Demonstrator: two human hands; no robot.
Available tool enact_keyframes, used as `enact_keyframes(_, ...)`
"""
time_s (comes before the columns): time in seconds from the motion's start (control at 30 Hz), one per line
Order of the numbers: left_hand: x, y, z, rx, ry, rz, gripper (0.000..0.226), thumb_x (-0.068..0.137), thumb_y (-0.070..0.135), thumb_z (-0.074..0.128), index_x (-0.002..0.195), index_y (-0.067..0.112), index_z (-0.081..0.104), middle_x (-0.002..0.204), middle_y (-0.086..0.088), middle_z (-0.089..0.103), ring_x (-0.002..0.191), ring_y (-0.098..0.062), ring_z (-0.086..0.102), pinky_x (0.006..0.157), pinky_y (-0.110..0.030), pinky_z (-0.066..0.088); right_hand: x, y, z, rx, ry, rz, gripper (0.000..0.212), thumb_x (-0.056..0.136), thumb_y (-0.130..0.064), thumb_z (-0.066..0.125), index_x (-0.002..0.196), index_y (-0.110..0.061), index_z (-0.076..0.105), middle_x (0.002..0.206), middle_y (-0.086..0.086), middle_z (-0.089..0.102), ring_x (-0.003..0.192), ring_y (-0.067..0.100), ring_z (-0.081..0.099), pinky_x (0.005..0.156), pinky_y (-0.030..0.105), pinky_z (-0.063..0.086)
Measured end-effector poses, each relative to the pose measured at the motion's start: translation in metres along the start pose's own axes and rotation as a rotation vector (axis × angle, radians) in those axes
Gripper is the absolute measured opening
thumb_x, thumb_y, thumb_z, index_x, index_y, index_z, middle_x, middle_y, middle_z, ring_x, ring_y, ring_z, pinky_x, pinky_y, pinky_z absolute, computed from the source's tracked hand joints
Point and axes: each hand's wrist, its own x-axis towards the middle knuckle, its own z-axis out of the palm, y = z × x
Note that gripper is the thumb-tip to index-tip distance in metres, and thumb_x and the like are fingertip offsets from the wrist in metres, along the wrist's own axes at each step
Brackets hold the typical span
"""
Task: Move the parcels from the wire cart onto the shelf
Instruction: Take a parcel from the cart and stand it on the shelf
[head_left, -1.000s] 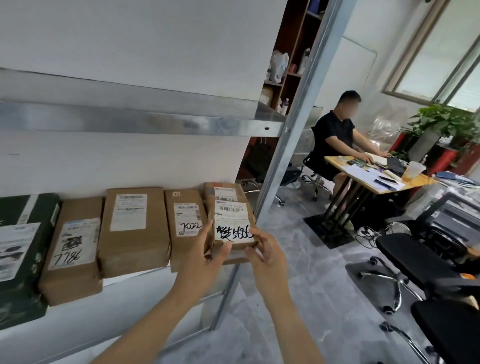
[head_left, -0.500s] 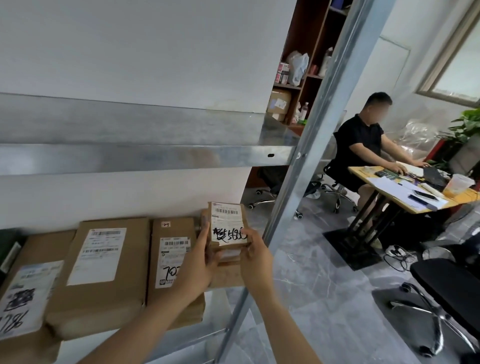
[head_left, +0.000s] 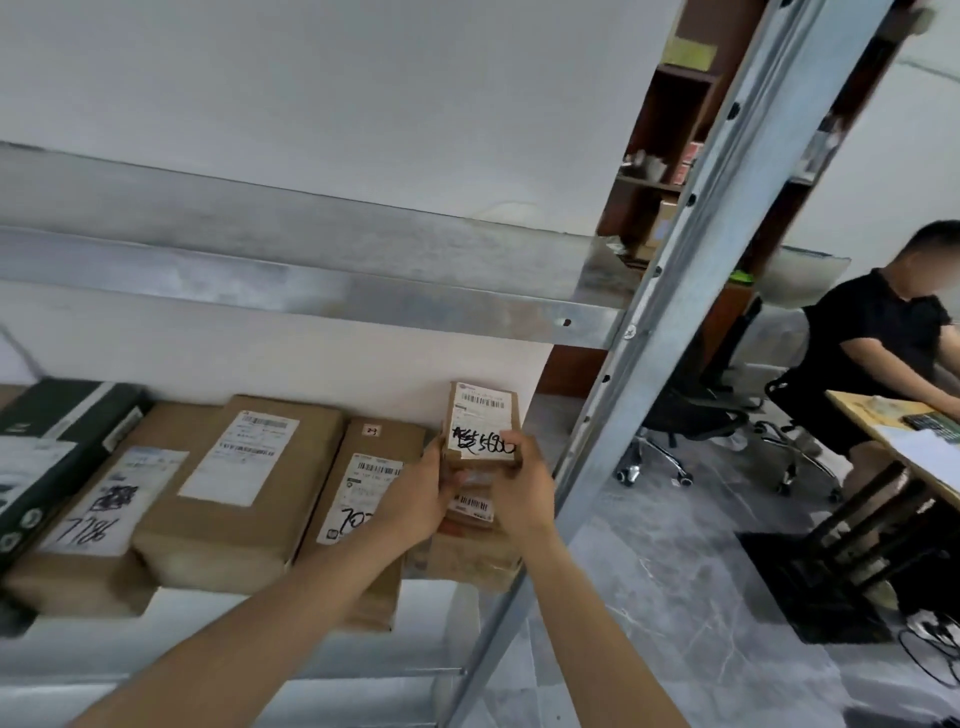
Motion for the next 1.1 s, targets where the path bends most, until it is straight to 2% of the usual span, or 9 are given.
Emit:
enact_keyframes(0.13,0.0,-0.001,-0.003,0.064,-0.023,-0.041,0.048,0.093,0.015,0.05,0.138,0.013,0.035,0.122,-0.008,0.062,0.109,-0.027,0.06,0.087,-0.038,0.049,0.002,-0.006,-0.002,-0.041,-0.087,0.024,0.054,0.088,0.012,0.043,0.134,-0.016,0.043,0.129,0.005,0.057,0.117,0.023,0.055,0.083,0.021,0.043)
enact_keyframes(0.27,-0.014,-0.001,-0.019,0.202,-0.041,-0.052,0.054,0.089,0.038,0.049,0.135,0.012,0.036,0.126,-0.011,0.058,0.112,-0.031,0.057,0.088,-0.041,0.049,-0.005,-0.01,-0.005,-0.163,-0.163,-0.07,0.058,0.09,0.007,0.049,0.142,-0.017,0.037,0.141,0.011,0.044,0.126,0.026,0.048,0.096,0.026,0.043)
enact_keyframes(0.37,-0.03,-0.005,-0.044,0.466,0.051,-0.019,0.062,0.091,0.04,0.052,0.142,0.015,0.028,0.143,-0.011,0.039,0.128,-0.03,0.041,0.097,-0.04,0.043,-0.015,-0.012,0.0,-0.404,-0.183,-0.234,0.063,0.091,-0.006,0.055,0.148,-0.023,0.03,0.158,0.016,0.004,0.146,0.036,0.009,0.115,0.043,0.027)
enact_keyframes(0.43,-0.046,-0.011,-0.066,0.623,0.133,-0.004,0.072,0.088,0.051,0.05,0.146,0.02,0.021,0.15,-0.007,0.03,0.136,-0.027,0.03,0.105,-0.042,0.035,-0.022,-0.019,0.004,-0.529,-0.16,-0.336,0.062,0.094,-0.013,0.052,0.149,-0.026,0.028,0.159,0.016,-0.007,0.146,0.04,-0.007,0.118,0.055,0.012)
enact_keyframes(0.53,-0.079,-0.028,-0.096,0.805,0.243,-0.071,0.081,0.079,0.062,0.051,0.145,0.022,0.023,0.149,-0.01,0.031,0.138,-0.031,0.026,0.11,-0.047,0.026,-0.036,-0.038,0.014,-0.537,-0.163,-0.51,0.06,0.091,-0.016,0.054,0.146,-0.023,0.033,0.158,0.015,0.008,0.146,0.039,0.002,0.117,0.056,0.011)
enact_keyframes(0.63,-0.123,-0.047,-0.123,0.918,0.379,-0.162,0.086,0.07,0.067,0.044,0.143,0.023,0.034,0.147,-0.015,0.036,0.135,-0.038,0.032,0.107,-0.054,0.03,-0.051,-0.054,0.033,-0.531,-0.275,-0.635,0.06,0.087,-0.02,0.058,0.143,-0.022,0.038,0.154,0.013,0.021,0.143,0.036,0.014,0.114,0.054,0.019)
enact_keyframes(0.77,-0.19,-0.073,-0.161,0.968,0.429,-0.414,0.091,0.072,0.067,0.051,0.147,0.03,0.016,0.155,-0.005,0.017,0.142,-0.031,0.015,0.112,-0.048,0.021,-0.08,-0.069,0.078,-0.624,-0.529,-0.77,0.072,0.085,-0.028,0.065,0.148,-0.026,0.03,0.154,0.011,0.022,0.14,0.039,0.019,0.113,0.054,0.022)
enact_keyframes(0.93,-0.283,-0.107,-0.204,1.039,0.521,-0.649,0.096,0.071,0.07,0.054,0.148,0.025,0.017,0.153,-0.007,0.022,0.14,-0.032,0.019,0.108,-0.047,0.027,-0.142,-0.097,0.15,-0.628,-0.705,-0.981,0.058,0.082,-0.037,0.053,0.138,-0.027,0.037,0.151,0.01,0.023,0.139,0.038,0.02,0.109,0.052,0.024)
enact_keyframes(1.1,-0.372,-0.141,-0.239,0.986,0.62,-0.796,0.092,0.068,0.063,0.063,0.142,0.019,0.032,0.146,-0.01,0.035,0.13,-0.031,0.036,0.097,-0.045,0.037,-0.206,-0.128,0.217,-0.65,-0.79,-1.139,0.079,0.08,-0.044,0.067,0.145,-0.025,0.027,0.153,0.011,0.018,0.138,0.035,0.021,0.108,0.048,0.029)
